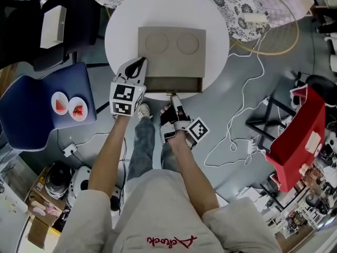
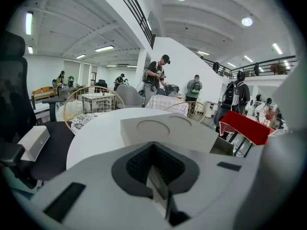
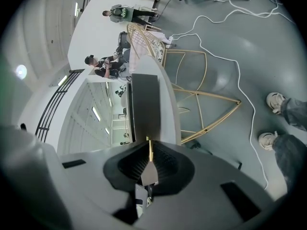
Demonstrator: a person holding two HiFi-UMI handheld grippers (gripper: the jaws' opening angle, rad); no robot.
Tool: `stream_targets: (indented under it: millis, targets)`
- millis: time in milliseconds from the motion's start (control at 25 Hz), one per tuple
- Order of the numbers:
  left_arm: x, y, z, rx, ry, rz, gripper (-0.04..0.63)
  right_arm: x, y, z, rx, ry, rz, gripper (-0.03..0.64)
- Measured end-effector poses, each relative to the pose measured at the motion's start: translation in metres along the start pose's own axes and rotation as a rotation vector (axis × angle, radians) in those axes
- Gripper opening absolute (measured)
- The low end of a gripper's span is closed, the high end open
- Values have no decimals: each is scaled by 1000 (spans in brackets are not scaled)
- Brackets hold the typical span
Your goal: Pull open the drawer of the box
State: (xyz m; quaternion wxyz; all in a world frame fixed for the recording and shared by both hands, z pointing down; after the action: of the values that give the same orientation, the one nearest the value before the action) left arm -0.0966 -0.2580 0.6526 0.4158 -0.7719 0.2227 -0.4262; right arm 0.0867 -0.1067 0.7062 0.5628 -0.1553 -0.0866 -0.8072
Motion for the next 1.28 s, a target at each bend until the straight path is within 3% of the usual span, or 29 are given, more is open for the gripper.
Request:
stream_targets:
  millis: [720, 800, 880, 1160, 1280]
  targets:
    - [1, 0, -2, 2, -5, 3, 12, -13, -8, 7, 47, 17, 10, 40]
    - [0, 0, -1, 3, -6, 4, 12, -14, -9, 8, 63, 36, 11, 103]
    - [1, 1, -1, 3, -9, 5, 12, -15, -10, 8, 70, 51, 2, 115]
    - [1, 1, 0, 3, -3, 8, 12, -24, -10, 10, 56, 26, -11, 113]
    - [1, -1, 0, -3, -1, 6, 12, -32, -11, 14, 49, -3, -11, 39]
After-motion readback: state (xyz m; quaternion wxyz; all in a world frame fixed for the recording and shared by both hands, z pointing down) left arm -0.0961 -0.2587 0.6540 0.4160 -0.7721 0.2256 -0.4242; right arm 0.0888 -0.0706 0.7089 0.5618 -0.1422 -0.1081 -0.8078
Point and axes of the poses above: the fingertips, and each gripper's own axes: x forward along the fingers, z to its right, y out of its top, the point moved 8 cm from there along -x, backward along the fingers, and after that the axes turned 9 degrees about -x, right-handed, at the moved point
